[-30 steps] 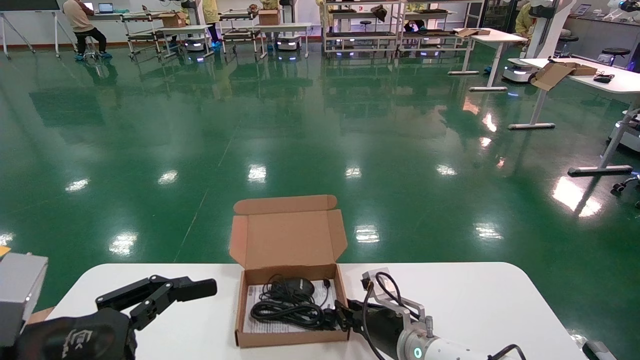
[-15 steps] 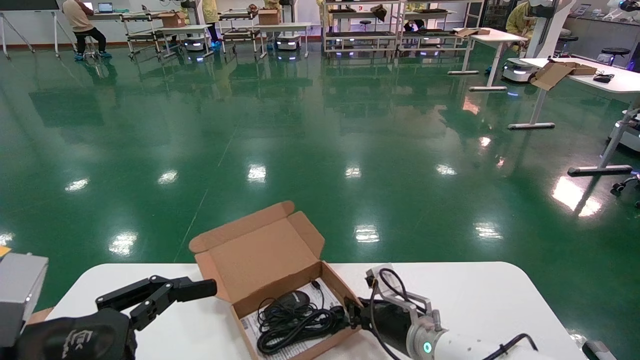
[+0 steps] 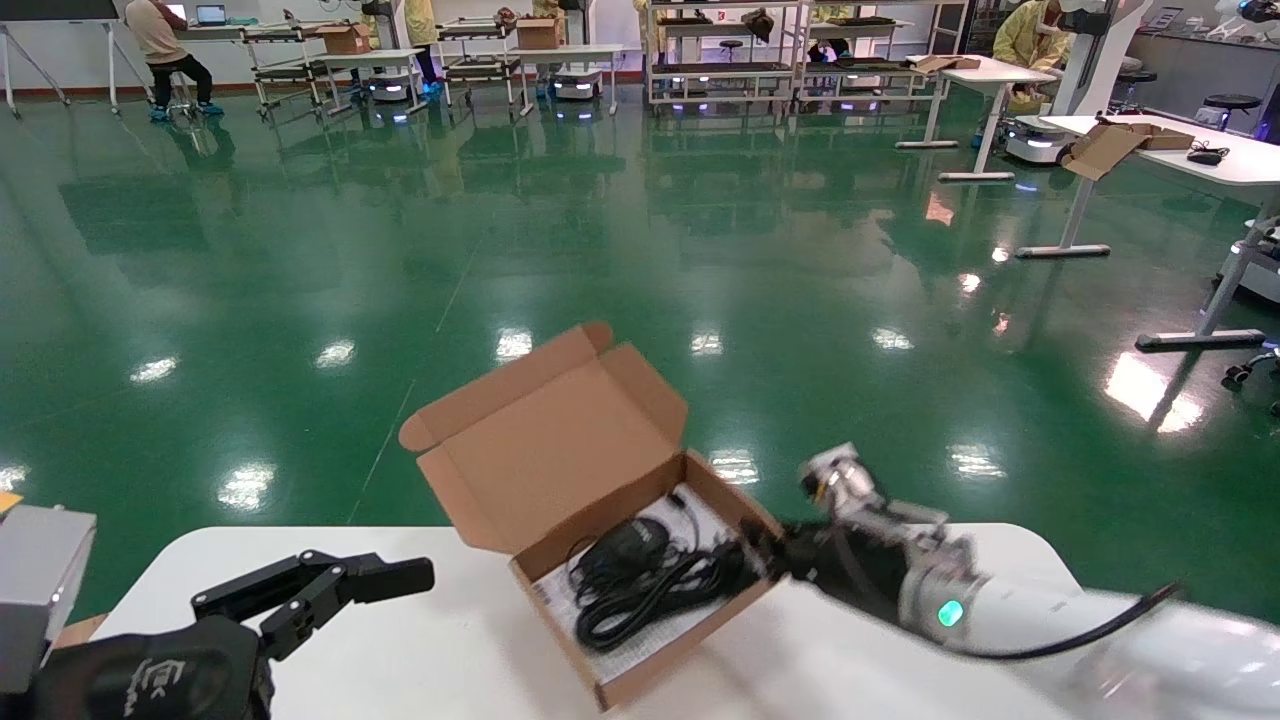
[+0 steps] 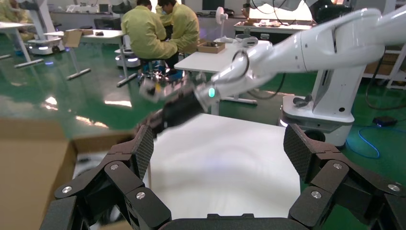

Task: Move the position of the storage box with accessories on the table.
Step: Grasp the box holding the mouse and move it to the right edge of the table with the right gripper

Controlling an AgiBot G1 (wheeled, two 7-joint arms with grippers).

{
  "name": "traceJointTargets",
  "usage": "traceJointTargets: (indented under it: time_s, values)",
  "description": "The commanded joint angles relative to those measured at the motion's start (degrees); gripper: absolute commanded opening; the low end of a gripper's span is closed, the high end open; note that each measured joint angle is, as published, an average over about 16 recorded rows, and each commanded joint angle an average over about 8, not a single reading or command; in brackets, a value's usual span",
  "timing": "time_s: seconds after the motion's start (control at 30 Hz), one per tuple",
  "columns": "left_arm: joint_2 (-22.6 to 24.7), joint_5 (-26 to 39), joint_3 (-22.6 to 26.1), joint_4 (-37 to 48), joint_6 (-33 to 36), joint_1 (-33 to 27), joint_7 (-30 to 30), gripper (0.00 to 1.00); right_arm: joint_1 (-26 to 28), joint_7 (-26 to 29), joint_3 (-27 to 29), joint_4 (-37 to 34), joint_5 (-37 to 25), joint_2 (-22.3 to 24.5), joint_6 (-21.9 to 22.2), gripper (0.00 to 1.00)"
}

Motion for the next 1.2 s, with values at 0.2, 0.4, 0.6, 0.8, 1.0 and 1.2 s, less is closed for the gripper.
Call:
traceJointTargets:
  time_s: [0.2, 0.4, 0.6, 0.8, 1.0, 1.2]
  values:
    - [0.0, 0.0, 0.0, 0.0, 0.0, 0.0, 0.0, 1.0, 5.2, -3.6, 1.0, -3.0, 0.7, 5.6, -6.4, 0.0]
    - [0.0, 0.0, 0.0, 0.0, 0.0, 0.0, 0.0, 1.0, 10.5, -5.3, 1.0, -5.6, 0.3, 11.0, -10.4, 0.0]
    - [0.0, 0.0, 0.0, 0.0, 0.0, 0.0, 0.0, 1.0, 15.2, -6.1, 0.6, -7.9, -0.6, 15.7, -12.6, 0.0]
    - [0.0, 0.0, 0.0, 0.0, 0.0, 0.0, 0.0, 1.0, 16.6, -7.1, 0.3, -9.8, -1.0, 19.8, -13.9, 0.0]
    - [0.0, 0.0, 0.0, 0.0, 0.0, 0.0, 0.0, 1.0, 14.2, -9.1, 1.6, -11.3, 0.9, 23.1, -13.3, 0.0]
    - [0.0, 0.0, 0.0, 0.0, 0.0, 0.0, 0.0, 1.0, 8.8, -10.0, 3.6, -12.7, 3.7, 24.8, -12.4, 0.0]
